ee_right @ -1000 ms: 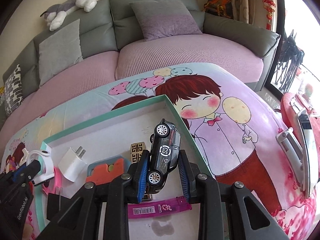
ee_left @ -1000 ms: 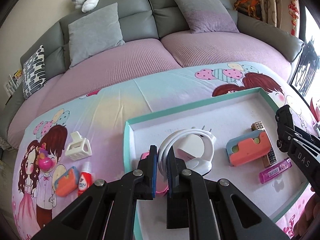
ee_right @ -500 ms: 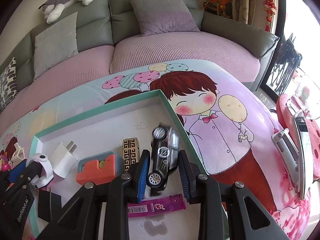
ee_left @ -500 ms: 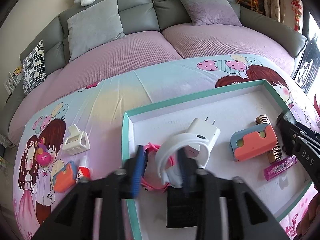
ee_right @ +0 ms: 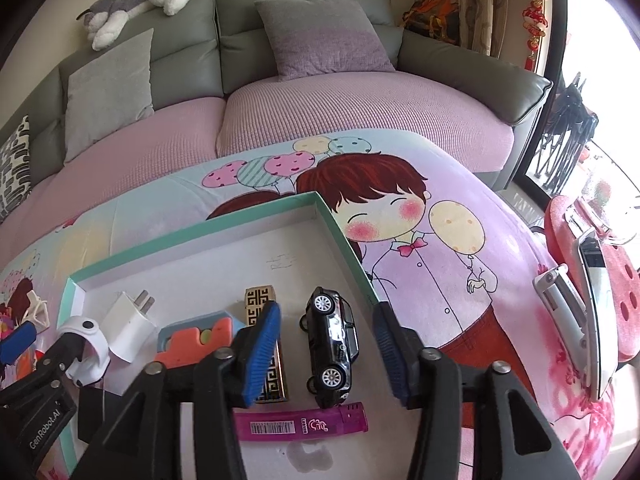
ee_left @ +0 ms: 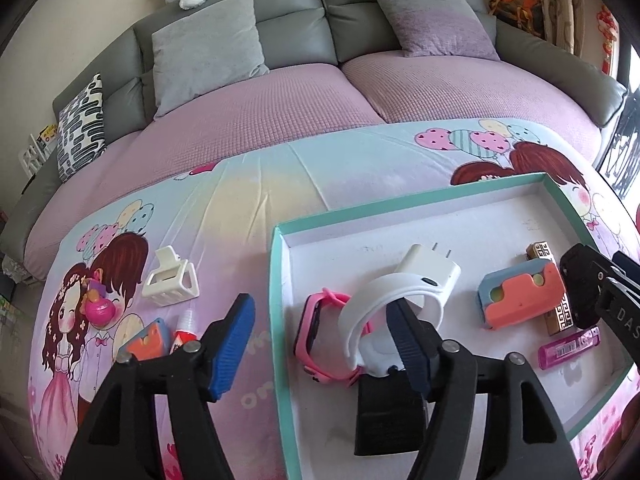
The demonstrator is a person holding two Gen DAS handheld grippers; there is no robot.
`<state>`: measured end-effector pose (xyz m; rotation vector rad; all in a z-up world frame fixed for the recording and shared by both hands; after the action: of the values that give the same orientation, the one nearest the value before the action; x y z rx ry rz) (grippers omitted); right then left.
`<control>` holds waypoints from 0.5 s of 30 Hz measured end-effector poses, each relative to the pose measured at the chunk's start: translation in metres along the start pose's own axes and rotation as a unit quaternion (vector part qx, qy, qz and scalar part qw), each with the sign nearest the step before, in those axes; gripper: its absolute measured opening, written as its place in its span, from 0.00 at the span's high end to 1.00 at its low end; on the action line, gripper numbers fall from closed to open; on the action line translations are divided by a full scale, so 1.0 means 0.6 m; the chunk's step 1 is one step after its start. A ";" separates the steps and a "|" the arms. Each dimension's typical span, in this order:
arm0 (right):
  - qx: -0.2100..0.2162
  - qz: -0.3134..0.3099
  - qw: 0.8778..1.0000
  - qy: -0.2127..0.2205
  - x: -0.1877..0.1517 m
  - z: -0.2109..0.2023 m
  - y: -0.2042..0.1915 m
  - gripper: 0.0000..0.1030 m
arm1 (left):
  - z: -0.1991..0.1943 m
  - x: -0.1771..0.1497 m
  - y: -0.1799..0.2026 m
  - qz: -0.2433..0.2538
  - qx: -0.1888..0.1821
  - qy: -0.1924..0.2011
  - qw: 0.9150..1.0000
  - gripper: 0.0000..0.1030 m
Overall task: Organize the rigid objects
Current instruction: 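Lower both items into the tray and open both tools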
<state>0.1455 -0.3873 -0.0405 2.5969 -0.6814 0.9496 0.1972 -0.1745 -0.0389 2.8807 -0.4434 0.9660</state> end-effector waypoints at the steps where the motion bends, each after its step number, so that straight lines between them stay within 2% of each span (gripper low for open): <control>1: 0.001 -0.002 1.000 0.002 0.001 -0.002 -0.002 0.47 | 0.000 0.000 -0.003 -0.003 0.001 0.000 1.000 0.30; 4: 0.008 -0.005 1.000 0.007 0.003 -0.006 -0.009 0.41 | -0.002 0.000 -0.017 -0.014 0.008 0.000 1.000 0.25; 11: 0.025 -0.011 1.000 0.006 0.002 -0.009 -0.028 0.39 | -0.005 -0.004 -0.048 -0.039 0.021 0.002 0.999 0.18; 13: 0.031 -0.015 0.999 0.008 0.002 -0.013 -0.036 0.34 | -0.009 -0.004 -0.060 -0.047 0.027 0.005 0.999 0.18; 15: 0.037 -0.016 0.999 0.012 0.002 -0.016 -0.042 0.20 | -0.014 -0.004 -0.075 -0.057 0.031 0.009 0.998 0.18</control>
<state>0.1546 -0.3621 -0.0351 2.6475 -0.6075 1.0140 0.2036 -0.1294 -0.0326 2.9126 -0.2482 1.0052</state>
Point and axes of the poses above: each gripper's, at about its wrist camera, not at the fingertips, and z roughly the way its jaws point, y to its right, x to its top, the point moved 10 cm from there along z, roughly the way its jaws point, and after that the axes turned 10 degrees about -x, right-handed, at the moved point
